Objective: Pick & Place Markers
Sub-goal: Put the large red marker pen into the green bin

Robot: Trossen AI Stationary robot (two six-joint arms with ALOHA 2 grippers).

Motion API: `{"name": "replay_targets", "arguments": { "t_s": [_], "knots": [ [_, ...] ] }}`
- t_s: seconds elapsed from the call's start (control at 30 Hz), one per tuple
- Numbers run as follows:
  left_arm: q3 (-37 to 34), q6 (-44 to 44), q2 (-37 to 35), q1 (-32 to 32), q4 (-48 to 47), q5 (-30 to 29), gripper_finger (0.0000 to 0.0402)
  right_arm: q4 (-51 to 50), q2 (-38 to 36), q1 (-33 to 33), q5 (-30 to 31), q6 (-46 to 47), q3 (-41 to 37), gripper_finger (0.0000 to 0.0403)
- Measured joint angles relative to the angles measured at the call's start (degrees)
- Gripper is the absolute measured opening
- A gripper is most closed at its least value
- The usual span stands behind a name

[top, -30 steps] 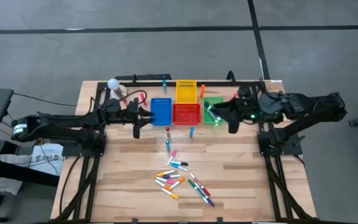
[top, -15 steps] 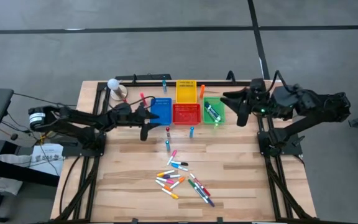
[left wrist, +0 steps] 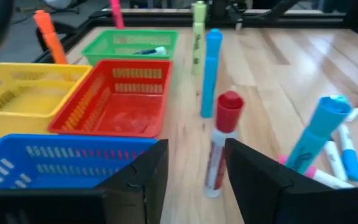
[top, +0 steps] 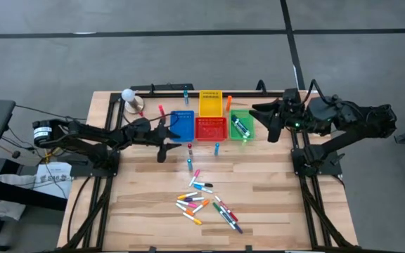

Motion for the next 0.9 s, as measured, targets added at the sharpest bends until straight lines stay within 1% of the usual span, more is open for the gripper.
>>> {"name": "replay_targets", "arguments": {
  "t_s": [0.17, 0.3, 0.6, 0.9],
  "knots": [
    [0.00, 0.00, 0.00, -1.61, 0.14, 0.46, 0.0154, -0.01, 0.00, 0.00, -0.04, 0.18, 0.00, 0.0133],
    [0.00, 0.93, 0.00, -2.16, 0.17, -1.44, 0.0153, 0.00, 0.02, 0.00, -0.04, 0.20, 0.00, 0.0134],
    [0.00, 1.88, -0.02, -2.65, 0.57, -1.02, 0.0155, -0.02, 0.02, 0.00, -0.04, 0.31, 0.00, 0.0135],
    [0.00, 1.89, -0.02, -3.69, 0.60, -0.96, 0.0197, 0.00, 0.02, 0.00, -0.04, 0.34, 0.00, 0.0134]
  ]
}}
